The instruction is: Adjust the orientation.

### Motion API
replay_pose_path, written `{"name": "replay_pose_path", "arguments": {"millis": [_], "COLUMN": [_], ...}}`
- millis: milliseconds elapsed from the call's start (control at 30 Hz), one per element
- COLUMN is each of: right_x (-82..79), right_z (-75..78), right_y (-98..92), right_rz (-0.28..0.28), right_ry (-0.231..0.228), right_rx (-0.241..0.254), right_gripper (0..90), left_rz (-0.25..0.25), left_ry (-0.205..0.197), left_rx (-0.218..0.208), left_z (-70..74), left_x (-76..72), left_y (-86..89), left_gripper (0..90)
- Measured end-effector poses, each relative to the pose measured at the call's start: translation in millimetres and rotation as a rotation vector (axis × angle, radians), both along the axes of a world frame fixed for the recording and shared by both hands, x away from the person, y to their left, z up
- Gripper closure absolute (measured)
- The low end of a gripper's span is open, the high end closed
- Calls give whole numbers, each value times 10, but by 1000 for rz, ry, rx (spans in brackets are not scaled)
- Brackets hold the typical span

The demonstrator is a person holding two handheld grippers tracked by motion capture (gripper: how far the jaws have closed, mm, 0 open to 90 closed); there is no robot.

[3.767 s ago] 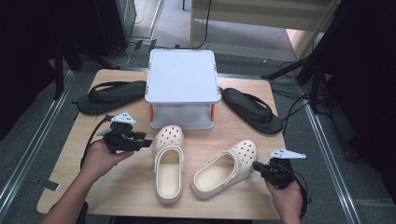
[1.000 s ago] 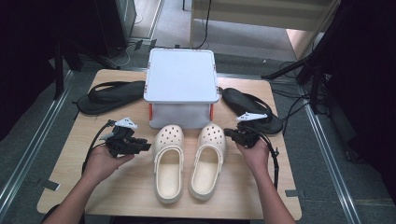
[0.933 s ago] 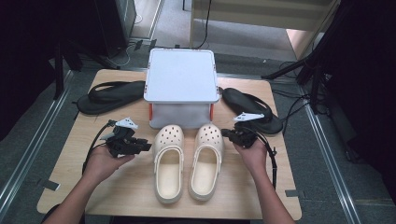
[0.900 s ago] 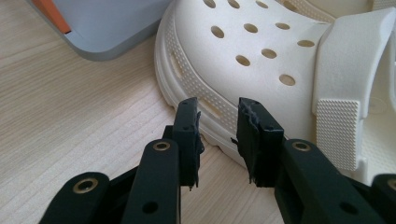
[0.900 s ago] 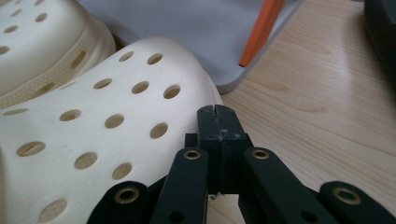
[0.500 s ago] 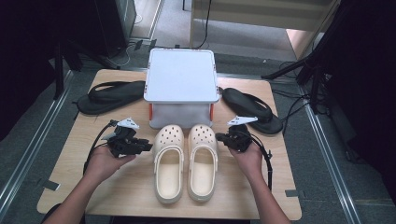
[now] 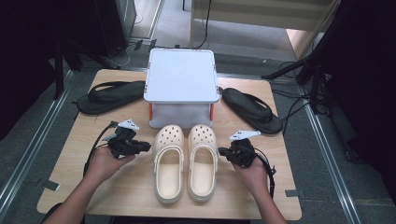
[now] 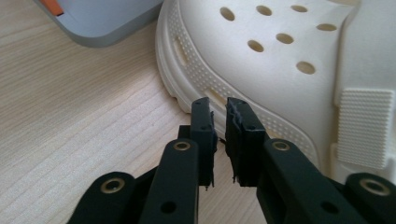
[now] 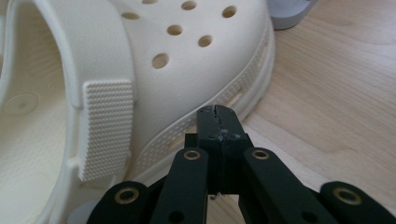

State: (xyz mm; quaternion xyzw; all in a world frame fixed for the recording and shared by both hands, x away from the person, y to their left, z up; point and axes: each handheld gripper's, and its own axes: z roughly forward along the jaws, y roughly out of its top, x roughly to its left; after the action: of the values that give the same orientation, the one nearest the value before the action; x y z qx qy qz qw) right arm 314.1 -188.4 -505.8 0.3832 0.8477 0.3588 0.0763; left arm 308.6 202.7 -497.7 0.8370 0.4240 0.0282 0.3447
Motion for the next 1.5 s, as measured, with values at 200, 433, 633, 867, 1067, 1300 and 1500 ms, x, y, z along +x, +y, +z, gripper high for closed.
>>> {"name": "replay_pose_path", "arguments": {"millis": [200, 433, 633, 867, 1067, 1300, 1500], "right_x": [-15, -23, -25, -42, -42, -36, -118], "right_z": [2, -3, -2, -1, -4, 108, 272], "right_y": [32, 84, 100, 115, 106, -4, -20], "right_rz": [-1, 16, 12, 28, 28, -32, -46], "right_ry": [2, 5, 11, 25, 23, -51, -105], "right_rx": [3, 22, 28, 31, 33, 82, 123], "right_gripper": [900, 900, 900, 900, 900, 870, 751], "left_rz": [-16, -41, -53, -58, -59, -22, -28], "left_ry": [20, 28, 34, 33, 35, -14, -35], "left_rx": [15, 34, 22, 18, 8, -55, -80], "left_z": [-62, -103, -108, -102, -112, 59, 280], "left_x": [21, 17, 23, 3, 12, 15, 9], "left_y": [-52, -119, -125, -153, -117, 22, 34], "left_gripper": [859, 872, 900, 900, 900, 857, 727]}}
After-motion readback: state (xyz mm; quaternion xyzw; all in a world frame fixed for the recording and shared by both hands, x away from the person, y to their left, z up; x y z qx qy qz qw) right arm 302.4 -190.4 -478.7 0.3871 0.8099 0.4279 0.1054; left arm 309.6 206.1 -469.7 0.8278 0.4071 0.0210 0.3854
